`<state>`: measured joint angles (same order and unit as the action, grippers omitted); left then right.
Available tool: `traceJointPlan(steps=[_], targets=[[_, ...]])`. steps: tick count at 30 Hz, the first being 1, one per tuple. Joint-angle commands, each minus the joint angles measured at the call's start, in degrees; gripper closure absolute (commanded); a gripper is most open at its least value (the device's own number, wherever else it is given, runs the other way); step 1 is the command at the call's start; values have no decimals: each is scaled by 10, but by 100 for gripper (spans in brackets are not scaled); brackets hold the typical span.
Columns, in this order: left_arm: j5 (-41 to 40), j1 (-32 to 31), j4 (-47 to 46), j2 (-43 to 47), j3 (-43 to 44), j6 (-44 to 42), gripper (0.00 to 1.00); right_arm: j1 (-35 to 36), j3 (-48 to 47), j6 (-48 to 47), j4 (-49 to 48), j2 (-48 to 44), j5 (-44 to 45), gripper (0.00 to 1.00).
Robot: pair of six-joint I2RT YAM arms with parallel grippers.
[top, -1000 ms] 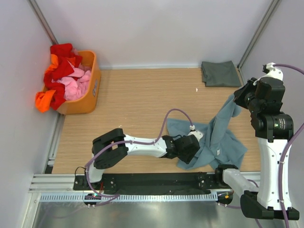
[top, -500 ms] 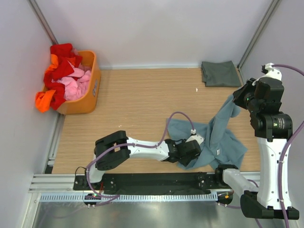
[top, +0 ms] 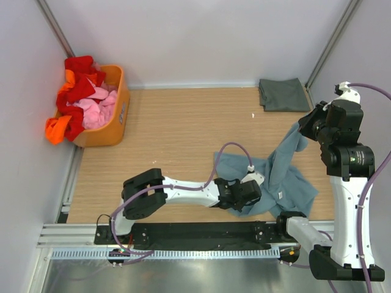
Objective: Fold and stack the t-shirts
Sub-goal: Flatten the tshirt out
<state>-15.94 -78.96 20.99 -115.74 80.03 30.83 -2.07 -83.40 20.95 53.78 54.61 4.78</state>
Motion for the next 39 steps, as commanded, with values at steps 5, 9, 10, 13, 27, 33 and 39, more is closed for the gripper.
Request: traceJointPlan(steps=[5, 9, 10, 13, 27, 33, 39], targets=[[-121, -3, 95, 143, 44, -31, 100, -2, -39, 8, -9, -14, -10, 99], [-157, -3, 134, 247, 29, -40, 100, -2, -60, 12, 5, -20, -13, 99], [-166, -3, 142, 266, 28, -41, 100, -2, -68, 14, 10, -21, -14, 99], [-198, -3, 178, 329, 19, -38, 100, -2, -83, 17, 19, -24, -19, 99], [-286, -4, 297, 643, 77, -43, 100, -2, -255, 23, 35, -85, -77, 99], [-288, -3, 351, 680, 184, -80, 100, 5, -227, 37, -92, -230, -19, 99], [-398, -3, 341, 635, 250, -165, 100, 49, -214, -16, -135, -183, 40, 99]])
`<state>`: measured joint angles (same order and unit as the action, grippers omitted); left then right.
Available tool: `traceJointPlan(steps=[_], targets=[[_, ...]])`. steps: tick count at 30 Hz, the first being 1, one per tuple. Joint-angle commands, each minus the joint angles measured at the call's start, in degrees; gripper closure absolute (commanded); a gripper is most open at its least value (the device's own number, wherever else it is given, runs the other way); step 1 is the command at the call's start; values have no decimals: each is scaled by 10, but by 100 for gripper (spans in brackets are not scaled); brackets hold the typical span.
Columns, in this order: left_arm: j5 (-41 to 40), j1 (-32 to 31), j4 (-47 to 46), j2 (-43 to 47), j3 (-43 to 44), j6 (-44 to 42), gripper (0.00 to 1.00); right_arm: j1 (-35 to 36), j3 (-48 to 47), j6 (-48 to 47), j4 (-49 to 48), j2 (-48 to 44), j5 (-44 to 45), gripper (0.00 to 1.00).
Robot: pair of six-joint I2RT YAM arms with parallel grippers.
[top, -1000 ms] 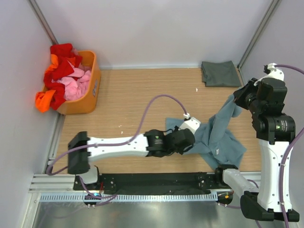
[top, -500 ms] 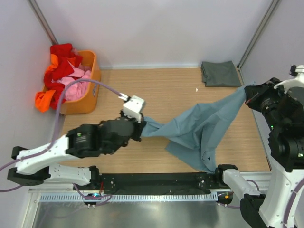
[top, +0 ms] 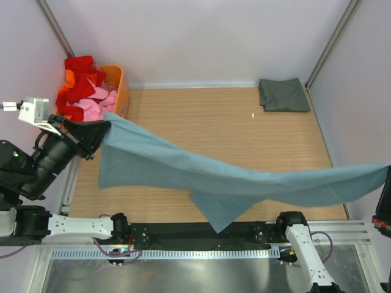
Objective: Fold and stack the t-shirts
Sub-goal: Flatten the tshirt out
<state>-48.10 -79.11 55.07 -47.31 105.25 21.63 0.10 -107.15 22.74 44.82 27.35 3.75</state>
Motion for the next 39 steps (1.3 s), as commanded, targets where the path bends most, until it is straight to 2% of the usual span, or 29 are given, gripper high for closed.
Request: traceJointPlan(steps=[1, 4, 5, 7, 9, 10, 11, 12, 13, 14, 15, 16, 17, 18, 19, 20, 21, 22, 23, 24, 25, 27, 28, 30, 31, 34, 39], targets=[[-130, -2, -15, -61, -7, -90, 100, 29, 25, -44, -50, 107, 54, 99], [-223, -2, -100, -79, -43, -151, 100, 32, 33, -63, -89, 195, 53, 99], [-231, 1, -121, -81, -64, -162, 100, 32, 40, -65, -105, 220, 45, 99], [-224, 34, -185, -85, -89, -181, 100, 32, 68, -72, -167, 290, 21, 99], [-145, 95, -179, -108, -111, -158, 100, 32, 91, -78, -217, 337, 4, 99], [-93, 201, -164, -120, -114, -137, 100, 32, 114, -83, -273, 392, -27, 99], [32, 264, -156, -155, -126, -93, 100, 32, 125, -92, -301, 418, -52, 99], [85, 325, -156, -174, -136, -78, 100, 32, 136, -94, -334, 451, -74, 99], [142, 433, -166, -199, -148, -66, 100, 32, 163, -99, -373, 479, -127, 99], [186, 485, -179, -225, -170, -37, 100, 31, 178, -98, -465, 548, -145, 99], [256, 530, -206, -281, -176, -17, 100, 24, 186, -79, -514, 590, -178, 99], [286, 614, -214, -312, -179, 6, 100, 14, 130, -54, -548, 645, -214, 98], [319, 651, -218, -346, -169, 29, 100, 6, 39, -39, -476, 806, -239, 91], [398, 705, -205, -434, -152, 62, 100, 6, -88, -50, -362, 890, -252, 45], [421, 719, -184, -473, -126, 68, 92, 10, -357, -58, -157, 984, -251, 27], [435, 724, -154, -514, -65, 65, 56, 16, -472, -70, -83, 1049, -190, 12], [434, 722, -126, -535, -51, 57, 46, 32, -557, -99, -33, 1130, -165, 1], [450, 716, -134, -538, -51, 55, 14, 40, -635, -113, 15, 1142, -133, 0], [461, 712, -148, -528, -76, 54, 1, 46, -625, -120, 18, 1137, -112, 0], [467, 709, -176, -517, -88, 55, 0, 56, -585, -125, 12, 1075, -89, 0], [468, 698, -187, -492, -100, 55, 0, 59, -426, -131, -60, 1027, -82, 0], [475, 687, -189, -476, -116, 56, 0, 68, -220, -126, -178, 897, -77, 0], [477, 675, -188, -468, -118, 60, 0, 75, -69, -117, -270, 787, -80, 0], [465, 649, -178, -439, -135, 58, 0, 82, 9, -100, -293, 723, -71, 0], [457, 641, -175, -429, -151, 58, 0, 91, 44, -85, -275, 680, -70, 0], [443, 620, -174, -381, -195, 65, 0, 117, 130, -80, -247, 632, -52, 0], [447, 617, -203, -309, -333, 94, 0, 141, 302, -19, -290, 533, -83, 0]])
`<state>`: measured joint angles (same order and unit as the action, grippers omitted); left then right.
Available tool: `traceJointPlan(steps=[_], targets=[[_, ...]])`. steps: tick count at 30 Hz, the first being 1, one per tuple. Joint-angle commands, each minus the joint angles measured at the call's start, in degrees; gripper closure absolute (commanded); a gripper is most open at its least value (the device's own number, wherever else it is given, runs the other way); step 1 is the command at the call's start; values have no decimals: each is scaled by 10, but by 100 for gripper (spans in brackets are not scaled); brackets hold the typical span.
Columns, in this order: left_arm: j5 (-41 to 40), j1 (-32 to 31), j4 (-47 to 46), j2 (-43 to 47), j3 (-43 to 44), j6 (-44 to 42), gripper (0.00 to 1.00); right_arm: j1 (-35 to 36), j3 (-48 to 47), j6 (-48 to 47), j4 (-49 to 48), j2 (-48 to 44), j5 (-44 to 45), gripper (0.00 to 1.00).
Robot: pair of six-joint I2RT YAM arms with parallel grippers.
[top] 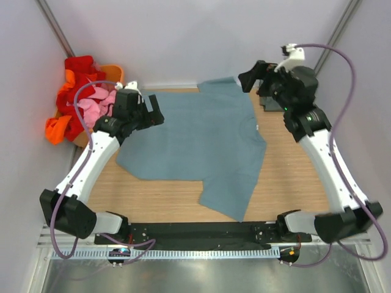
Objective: Fold and stack the t-shirts
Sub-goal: Flatten the tshirt out
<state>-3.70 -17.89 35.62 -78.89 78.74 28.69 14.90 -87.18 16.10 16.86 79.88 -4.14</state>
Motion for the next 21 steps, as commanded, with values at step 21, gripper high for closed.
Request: traceJointPlan(steps=[21], targets=[[-4, 0, -110, -53, -278, 77, 0, -50, 371, 140, -7, 64, -36, 0]])
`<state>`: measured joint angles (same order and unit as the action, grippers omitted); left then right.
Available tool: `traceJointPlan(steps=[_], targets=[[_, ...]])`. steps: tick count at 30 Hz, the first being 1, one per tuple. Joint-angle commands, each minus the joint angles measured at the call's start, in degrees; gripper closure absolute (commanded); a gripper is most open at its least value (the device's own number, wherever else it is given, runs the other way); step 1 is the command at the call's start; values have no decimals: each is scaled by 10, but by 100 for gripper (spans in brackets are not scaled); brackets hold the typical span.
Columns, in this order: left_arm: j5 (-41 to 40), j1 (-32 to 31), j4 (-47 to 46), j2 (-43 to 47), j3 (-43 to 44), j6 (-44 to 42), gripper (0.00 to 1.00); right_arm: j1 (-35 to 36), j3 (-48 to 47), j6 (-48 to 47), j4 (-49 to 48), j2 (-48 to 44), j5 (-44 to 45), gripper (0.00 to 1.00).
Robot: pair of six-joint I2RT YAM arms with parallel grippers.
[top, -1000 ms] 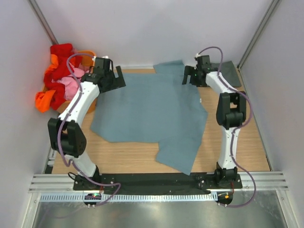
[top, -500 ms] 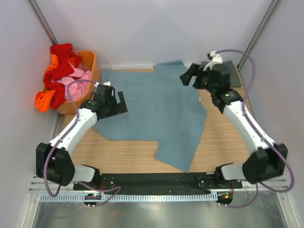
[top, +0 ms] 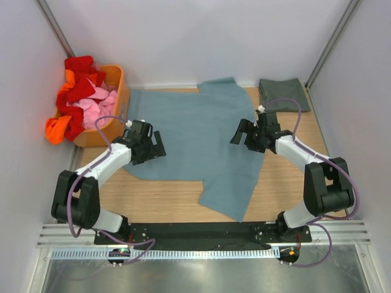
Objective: Fold and stack the t-shirts
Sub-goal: Flatten the tshirt out
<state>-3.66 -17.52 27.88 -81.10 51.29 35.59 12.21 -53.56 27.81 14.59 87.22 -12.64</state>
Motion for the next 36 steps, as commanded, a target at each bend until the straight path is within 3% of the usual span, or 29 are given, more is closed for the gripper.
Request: traceJointPlan(steps=[1, 11, 19, 22, 25, 31, 36], targets=[[-6, -6, -36, -40, -3, 9, 0, -32, 47, 26, 15, -7, 60, 0], [-26, -81, -59, -128, 21, 35, 0, -113, 138, 60, 6, -1, 102, 0], [-27, -169, -61, -197, 84, 63, 0, -240, 201, 71, 38, -98, 155, 0], [-56, -223, -12, -209, 122, 95, 0, -248, 195, 76, 50, -122, 149, 0], [-97, -254, 45, -174, 145, 112, 0, -246, 167, 64, 70, -130, 111, 0], [-211, -244, 150, -6, 138, 119, 0, -214, 95, 22, 130, -168, 106, 0], [-253, -229, 185, 110, 56, 178, 0, -150, 47, 28, 170, -224, 124, 0]])
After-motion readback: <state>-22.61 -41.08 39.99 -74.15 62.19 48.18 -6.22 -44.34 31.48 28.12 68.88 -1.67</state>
